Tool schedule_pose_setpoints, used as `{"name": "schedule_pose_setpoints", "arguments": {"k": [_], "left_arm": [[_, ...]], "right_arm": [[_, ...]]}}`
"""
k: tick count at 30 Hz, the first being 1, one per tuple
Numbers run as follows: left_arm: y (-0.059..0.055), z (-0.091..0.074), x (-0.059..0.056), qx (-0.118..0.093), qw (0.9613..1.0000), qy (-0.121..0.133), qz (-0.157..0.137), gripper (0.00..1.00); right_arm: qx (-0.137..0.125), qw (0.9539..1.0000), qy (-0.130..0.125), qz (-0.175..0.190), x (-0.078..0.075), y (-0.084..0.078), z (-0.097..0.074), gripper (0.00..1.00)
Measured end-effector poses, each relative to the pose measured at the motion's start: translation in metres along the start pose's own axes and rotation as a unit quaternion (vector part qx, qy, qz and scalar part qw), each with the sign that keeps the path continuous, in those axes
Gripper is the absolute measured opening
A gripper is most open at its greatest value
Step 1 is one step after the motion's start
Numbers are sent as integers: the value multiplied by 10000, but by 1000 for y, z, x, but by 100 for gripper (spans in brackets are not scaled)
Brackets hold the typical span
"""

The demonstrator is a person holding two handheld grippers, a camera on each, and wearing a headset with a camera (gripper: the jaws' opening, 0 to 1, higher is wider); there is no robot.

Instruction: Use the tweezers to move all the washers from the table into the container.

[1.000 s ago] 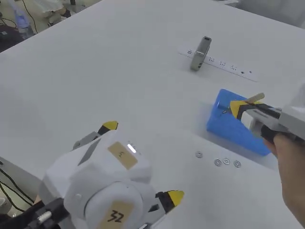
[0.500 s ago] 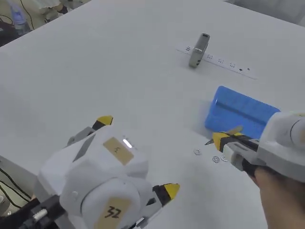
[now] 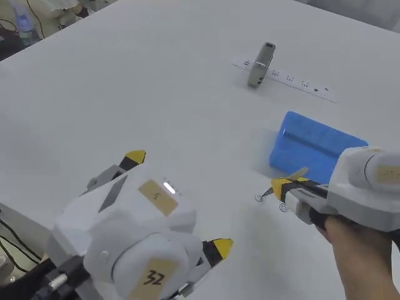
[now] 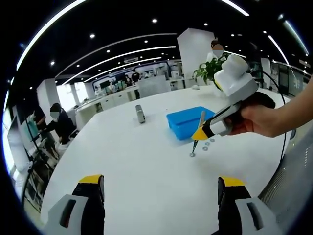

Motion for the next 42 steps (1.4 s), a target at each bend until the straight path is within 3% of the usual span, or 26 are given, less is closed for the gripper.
{"name": "schedule_pose_setpoints", "arguments": {"k": [10,14,21,27,30,34,42], "left_arm": [[-1,0,0,45,10000,-7,21,99],[-2,0,-1,70,10000,-9,32,99],[-3,0,-2,100,9999,-33,55,99],[-4,0,-2,114,9999,-32,75,99],[-5,0,-1,130,9999,-29,61,99],[-1,0,-4,44,9999,-108,-22,99],[-4,0,-3,113,9999,-73,27,99]], "right_arm": [[41,9998,40,169,1,0,0,3],[113,9999,25,54,1,-4,3,3],[3,10000,26,-51,2,-3,4,3],[-157,9993,-57,-333,8,-4,4,2],[-130,9975,-92,-683,11,-3,2,2],[19,9982,-103,-583,7,-2,3,2],[-42,9993,-38,-378,-1,13,1,2]]}}
Point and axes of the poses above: the centre of the closed fingertips' face, and the gripper's own axes: z roughly forward along the fingers, x roughly to its left, y roughly out of its top, the point moved 1 cm from there along -z, roughly backward along the fingers, and after that the axes turned 9 degrees about -x, right-handed, at the moved point
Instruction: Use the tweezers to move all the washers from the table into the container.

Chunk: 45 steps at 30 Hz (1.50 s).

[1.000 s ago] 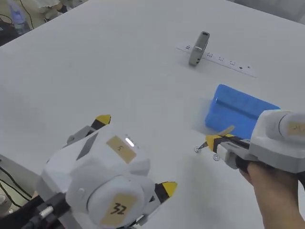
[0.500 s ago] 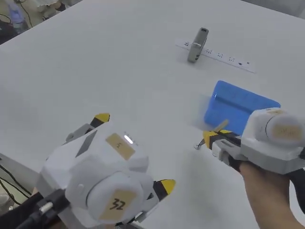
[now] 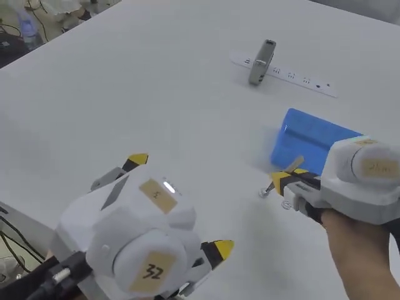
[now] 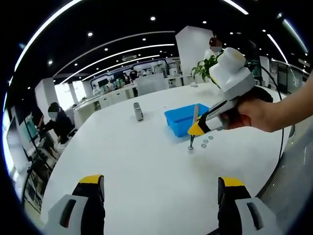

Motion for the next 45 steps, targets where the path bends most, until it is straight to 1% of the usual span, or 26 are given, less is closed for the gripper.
{"name": "schedule_pose_setpoints", "arguments": {"k": [2,8,13,17,22,24,26,27,28,32,33,35,37,41,45], "left_arm": [[0,0,0,3,10000,1,-13,99],[0,0,-2,1,10000,-49,11,99],[1,0,-3,-41,10000,-86,-28,99],[4,-1,-6,-117,9998,-147,-34,99],[2,-1,-6,-74,9999,-149,-18,99],[2,-1,-6,-70,9999,-132,5,99],[1,-1,-6,-45,9999,-137,9,99],[0,-1,-6,-28,9999,-141,22,99],[0,-1,-6,-19,9999,-144,44,99],[-1,-1,-7,-2,9998,-159,77,99],[-1,-1,-7,-1,9998,-157,77,98],[0,-1,-7,-14,9999,-143,69,98],[0,-1,-6,-31,9999,-135,53,98],[2,-1,-6,-71,9999,-128,7,97],[1,-1,-5,-46,9999,-111,19,97]], "right_arm": [[-46,10000,7,1,-2,5,0,2],[-262,9997,0,1,-6,27,-11,2],[-440,9987,-53,-238,-12,46,-18,2],[-558,9971,-220,-472,-24,58,-22,2],[-667,9959,-409,-461,-40,68,-22,2],[-709,9950,-531,-458,-50,71,-21,2],[-728,9948,-586,-410,-56,72,-18,2],[-707,9946,-643,-392,-63,71,-14,2],[-664,9948,-682,-374,-68,68,-12,2],[-574,9953,-742,-235,-76,60,-3,2],[-528,9955,-766,-201,-80,55,3,2],[-458,9959,-765,-179,-82,50,8,2],[-324,9962,-773,-223,-81,42,13,2],[-187,9968,-732,-243,-83,33,23,2],[-56,9973,-705,-212,-86,26,33,2]]}}
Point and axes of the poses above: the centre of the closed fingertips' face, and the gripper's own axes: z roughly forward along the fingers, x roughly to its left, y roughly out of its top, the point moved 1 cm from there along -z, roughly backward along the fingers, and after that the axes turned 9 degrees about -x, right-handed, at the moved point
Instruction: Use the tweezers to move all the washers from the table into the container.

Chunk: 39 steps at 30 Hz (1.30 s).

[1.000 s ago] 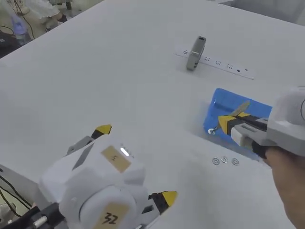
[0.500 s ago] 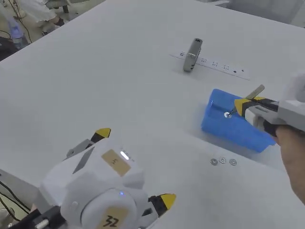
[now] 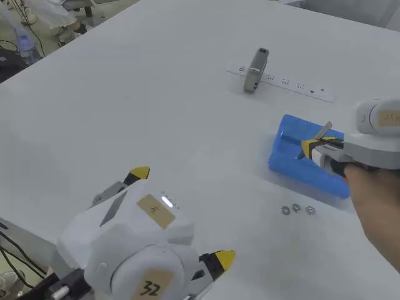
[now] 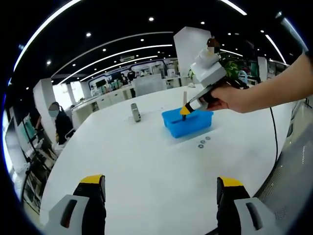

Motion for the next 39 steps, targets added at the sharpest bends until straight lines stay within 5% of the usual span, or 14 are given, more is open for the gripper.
{"name": "schedule_pose_setpoints", "arguments": {"k": [23,39], "left_arm": [[-4,1,2,119,9999,34,68,98],[-7,2,-2,214,9997,-50,69,99]], "right_arm": [[89,9993,-133,333,-6,-13,6,4],[-360,9986,148,366,-1,27,-40,3]]}}
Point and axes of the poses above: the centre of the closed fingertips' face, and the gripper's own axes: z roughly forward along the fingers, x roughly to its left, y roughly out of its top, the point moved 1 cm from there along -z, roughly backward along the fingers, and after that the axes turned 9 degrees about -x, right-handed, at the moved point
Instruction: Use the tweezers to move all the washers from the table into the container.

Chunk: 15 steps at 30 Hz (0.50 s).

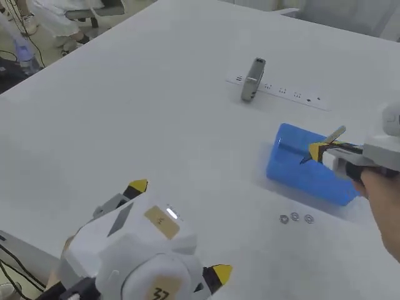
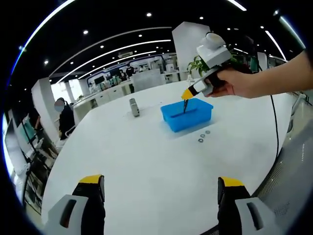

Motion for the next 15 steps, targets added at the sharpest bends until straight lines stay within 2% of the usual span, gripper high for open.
{"name": "schedule_pose_setpoints", "arguments": {"k": [3,6,8,15], "left_arm": [[2,0,0,-52,10000,-14,-42,99],[1,0,0,-34,10000,-6,-49,99],[1,0,0,-25,10000,-6,-17,99],[-2,2,-5,69,9999,-118,42,99]], "right_arm": [[-59,9998,182,-100,9,5,-13,3],[-101,9995,235,-163,12,8,-21,3],[-115,9992,295,-229,19,8,-29,3],[-77,9976,666,-150,34,2,-38,3]]}}
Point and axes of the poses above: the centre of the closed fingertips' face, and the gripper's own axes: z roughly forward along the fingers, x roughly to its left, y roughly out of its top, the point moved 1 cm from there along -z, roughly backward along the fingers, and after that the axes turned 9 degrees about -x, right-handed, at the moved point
